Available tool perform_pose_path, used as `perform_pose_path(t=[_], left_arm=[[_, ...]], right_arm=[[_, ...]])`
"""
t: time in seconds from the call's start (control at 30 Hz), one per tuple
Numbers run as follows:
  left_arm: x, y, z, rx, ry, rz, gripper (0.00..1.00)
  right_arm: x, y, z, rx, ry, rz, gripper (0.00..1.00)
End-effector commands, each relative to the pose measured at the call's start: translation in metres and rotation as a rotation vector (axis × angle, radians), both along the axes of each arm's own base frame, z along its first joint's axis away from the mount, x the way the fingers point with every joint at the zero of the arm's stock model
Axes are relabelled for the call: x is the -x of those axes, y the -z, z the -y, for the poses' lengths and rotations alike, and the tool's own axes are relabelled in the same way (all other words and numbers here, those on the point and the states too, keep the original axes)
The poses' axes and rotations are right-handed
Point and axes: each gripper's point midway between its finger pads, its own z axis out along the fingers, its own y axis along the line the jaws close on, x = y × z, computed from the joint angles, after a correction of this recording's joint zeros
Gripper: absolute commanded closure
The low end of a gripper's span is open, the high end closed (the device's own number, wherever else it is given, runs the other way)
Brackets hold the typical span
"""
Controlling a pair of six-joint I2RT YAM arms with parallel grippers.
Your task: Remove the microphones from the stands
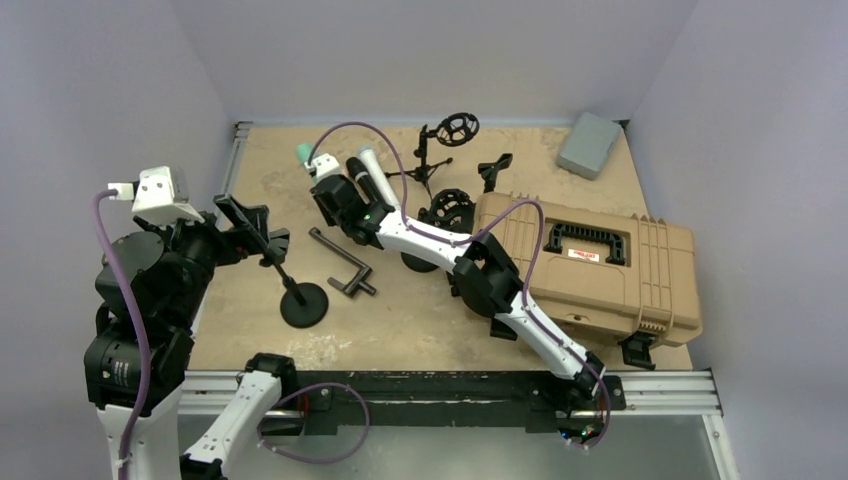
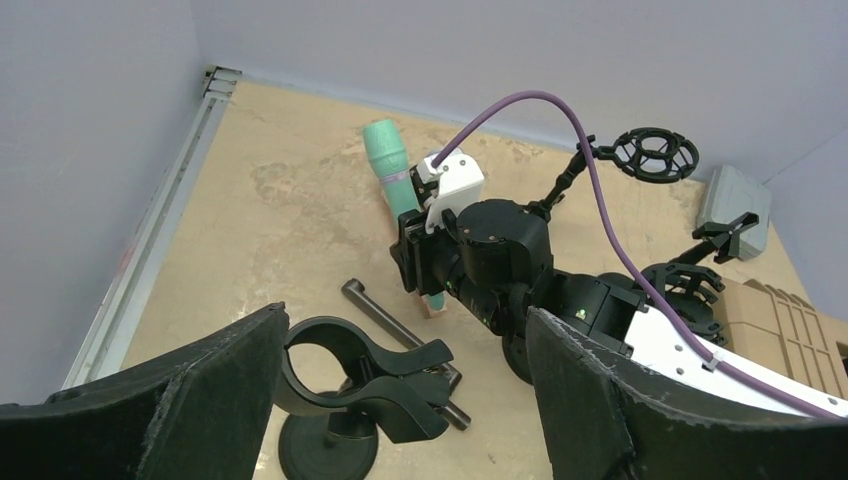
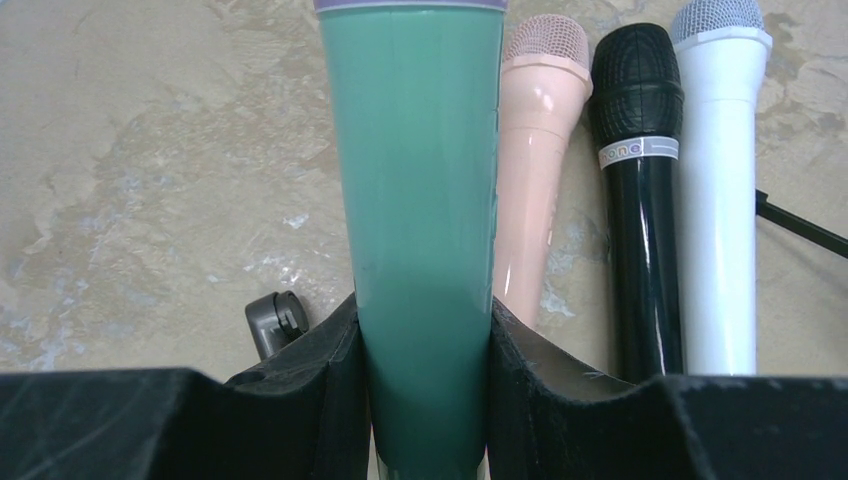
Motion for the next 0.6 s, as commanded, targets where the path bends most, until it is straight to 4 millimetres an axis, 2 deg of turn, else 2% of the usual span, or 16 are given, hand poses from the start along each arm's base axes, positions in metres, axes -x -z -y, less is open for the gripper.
perform_pose_path(t=[0.0,0.2,0.47,0.53,0.57], left_arm=[[0.006,-0.011,0.002,0.012,0.014,0.030,0.15],[0.006,-0.013,0.005,0.025,0.029,0.030,0.15],[0.007,-0.012,0.006,0.036,0.032,0.033,0.15],[0.006,-0.012,0.008,0.035,0.041,0.029,0.15],[0.006,-0.012,0.010,0.036,0.051,0.024,0.15]], right_arm=[[-0.002,0.005,-0.002,0.002,0.038,0.015,0.64],[0.003,-0.001,-0.006,0.008,0.012,0.024,0.49],[0.007,-0.006,-0.008,0.019,0.010,0.028,0.48],[0.008,-0.014,-0.006,0.016,0.013,0.033,0.47],[0.008,-0.026,-0.005,-0.001,0.011,0.042,0.47]])
